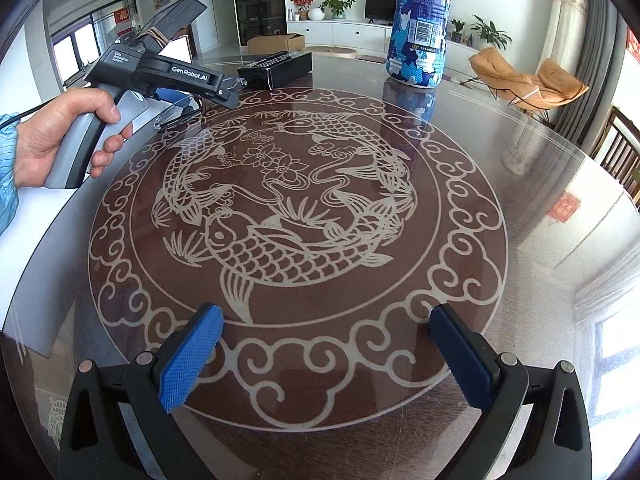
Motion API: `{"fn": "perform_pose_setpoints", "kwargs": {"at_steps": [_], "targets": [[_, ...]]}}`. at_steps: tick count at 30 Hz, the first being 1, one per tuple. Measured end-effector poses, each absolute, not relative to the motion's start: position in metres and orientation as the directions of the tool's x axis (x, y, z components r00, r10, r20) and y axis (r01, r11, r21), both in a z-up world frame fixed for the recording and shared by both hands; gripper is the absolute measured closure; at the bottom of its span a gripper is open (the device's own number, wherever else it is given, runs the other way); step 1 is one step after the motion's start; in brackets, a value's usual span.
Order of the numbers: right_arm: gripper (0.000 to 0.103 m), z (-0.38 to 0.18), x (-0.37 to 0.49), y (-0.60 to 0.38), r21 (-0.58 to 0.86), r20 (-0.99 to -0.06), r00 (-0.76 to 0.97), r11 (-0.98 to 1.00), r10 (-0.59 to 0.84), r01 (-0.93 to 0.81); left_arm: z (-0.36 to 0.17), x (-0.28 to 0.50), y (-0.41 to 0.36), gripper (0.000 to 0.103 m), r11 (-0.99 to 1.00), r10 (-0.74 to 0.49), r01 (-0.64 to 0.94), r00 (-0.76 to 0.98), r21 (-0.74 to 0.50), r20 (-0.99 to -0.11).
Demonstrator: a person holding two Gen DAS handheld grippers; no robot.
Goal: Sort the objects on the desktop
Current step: 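Grasp the glasses with the left tool while the right tool grasps the black soap box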
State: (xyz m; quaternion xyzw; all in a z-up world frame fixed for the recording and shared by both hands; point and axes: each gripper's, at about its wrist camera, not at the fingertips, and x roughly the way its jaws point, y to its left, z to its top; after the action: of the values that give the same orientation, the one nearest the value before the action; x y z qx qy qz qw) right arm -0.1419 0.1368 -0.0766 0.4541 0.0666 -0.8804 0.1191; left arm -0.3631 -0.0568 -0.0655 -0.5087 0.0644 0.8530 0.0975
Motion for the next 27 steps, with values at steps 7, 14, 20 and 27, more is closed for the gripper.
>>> {"fn": "perform_pose_setpoints", "kwargs": {"at_steps": [7,14,20,27], "targets": [[0.0,-0.077,-0.142,0.137,-0.009,-0.816,-0.559,-0.963,-0.149,0.27,-0.051,-0.347,-0.081,0.078,-0.994,0.082,-0.11,-0.52,-0.029,-0.85],[0.0,-0.077,-0.141,0.137,-0.008,-0.815,-0.559,-0.963,-0.15,0.27,-0.053,-0.254,-0.092,0.079,-0.995,0.092,-0.084,-0.523,-0.057,-0.847],[0.0,-0.073,-0.177,0.122,0.049,-0.822,-0.527,-0.949,-0.215,0.311,-0.052,-0.168,-0.103,0.079,-0.994,0.106,-0.08,-0.542,-0.075,-0.834],[0.0,-0.033,-0.339,0.045,0.207,-0.793,-0.524,-0.946,-0.311,0.249,-0.055,-0.166,-0.097,0.078,-0.992,0.118,-0.096,-0.553,-0.078,-0.825]]}}
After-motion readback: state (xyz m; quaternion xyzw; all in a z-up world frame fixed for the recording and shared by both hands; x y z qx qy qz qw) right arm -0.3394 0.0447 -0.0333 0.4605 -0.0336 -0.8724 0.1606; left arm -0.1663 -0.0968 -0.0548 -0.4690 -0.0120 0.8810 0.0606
